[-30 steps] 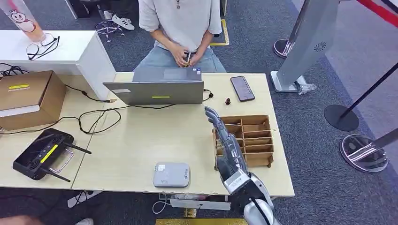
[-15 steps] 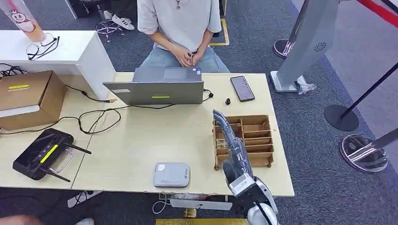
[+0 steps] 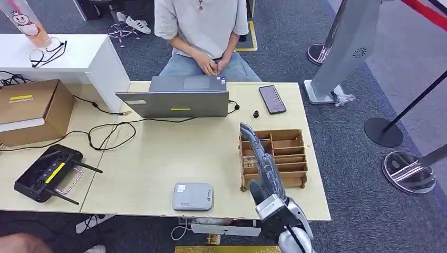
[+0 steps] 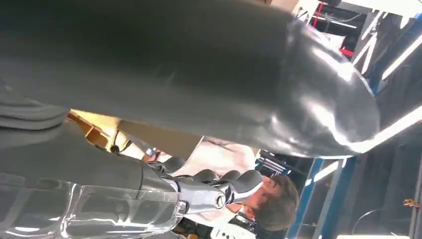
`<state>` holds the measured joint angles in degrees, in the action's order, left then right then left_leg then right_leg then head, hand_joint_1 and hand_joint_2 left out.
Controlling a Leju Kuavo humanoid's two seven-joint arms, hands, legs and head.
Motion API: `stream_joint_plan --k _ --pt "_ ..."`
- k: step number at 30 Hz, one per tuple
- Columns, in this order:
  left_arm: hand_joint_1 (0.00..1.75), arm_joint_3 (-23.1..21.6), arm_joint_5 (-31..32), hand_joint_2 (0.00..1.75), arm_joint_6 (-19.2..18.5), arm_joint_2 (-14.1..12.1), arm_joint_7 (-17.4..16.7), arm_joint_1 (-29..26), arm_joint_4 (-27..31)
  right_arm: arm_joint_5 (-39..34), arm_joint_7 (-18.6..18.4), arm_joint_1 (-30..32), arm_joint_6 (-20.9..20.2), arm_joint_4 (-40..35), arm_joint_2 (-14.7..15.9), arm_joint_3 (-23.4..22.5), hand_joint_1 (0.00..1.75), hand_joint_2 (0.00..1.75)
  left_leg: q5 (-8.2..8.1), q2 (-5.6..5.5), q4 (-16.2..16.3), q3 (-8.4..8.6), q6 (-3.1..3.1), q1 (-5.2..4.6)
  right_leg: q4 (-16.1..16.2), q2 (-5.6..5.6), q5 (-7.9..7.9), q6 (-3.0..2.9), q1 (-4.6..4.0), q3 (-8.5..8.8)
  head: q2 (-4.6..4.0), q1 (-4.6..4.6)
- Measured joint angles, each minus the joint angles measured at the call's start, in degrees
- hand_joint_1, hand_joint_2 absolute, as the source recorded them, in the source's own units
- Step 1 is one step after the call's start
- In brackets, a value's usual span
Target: Pass the card to the sensor for recognition and then transmit it.
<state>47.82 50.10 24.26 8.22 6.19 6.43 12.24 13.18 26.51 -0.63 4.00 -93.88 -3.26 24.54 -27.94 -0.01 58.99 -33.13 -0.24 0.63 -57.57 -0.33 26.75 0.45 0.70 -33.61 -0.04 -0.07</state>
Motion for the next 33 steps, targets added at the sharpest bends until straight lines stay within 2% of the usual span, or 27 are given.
stream_joint_plan --k 11,20,24,33 --pt "0.00 2.6 -3.1 0.00 0.9 -0.1 0.7 -0.1 0.0 0.9 0.3 0.0 -0.2 0.5 0.0 -0.8 0.00 0.00 0.00 0.00 0.0 0.00 0.00 0.00 0.0 0.00 0.00 0.00 0.00 0.00 0.00 0.02" --pt "0.00 3.8 -3.1 0.00 1.3 -0.1 0.7 -0.6 0.0 1.7 0.8 0.2 0.6 1.0 0.0 -1.2 0.00 0.00 0.00 0.00 0.0 0.00 0.00 0.00 0.0 0.00 0.00 0.00 0.00 0.00 0.00 0.02" --pt "0.00 4.2 -3.1 0.00 1.4 -0.1 0.7 -0.9 0.0 7.3 0.6 0.3 4.6 1.4 0.2 -1.4 0.00 0.00 -0.01 0.00 0.0 0.00 0.01 0.00 0.0 0.00 0.01 0.01 0.00 0.00 0.00 0.02" --pt "0.00 4.1 -2.6 0.00 1.2 0.1 1.0 -0.9 0.0 22.1 -4.0 0.2 11.4 2.9 1.6 -2.5 0.00 0.00 -0.01 0.00 0.0 0.00 0.01 0.00 0.0 0.00 0.00 0.01 0.00 0.00 0.00 0.02"
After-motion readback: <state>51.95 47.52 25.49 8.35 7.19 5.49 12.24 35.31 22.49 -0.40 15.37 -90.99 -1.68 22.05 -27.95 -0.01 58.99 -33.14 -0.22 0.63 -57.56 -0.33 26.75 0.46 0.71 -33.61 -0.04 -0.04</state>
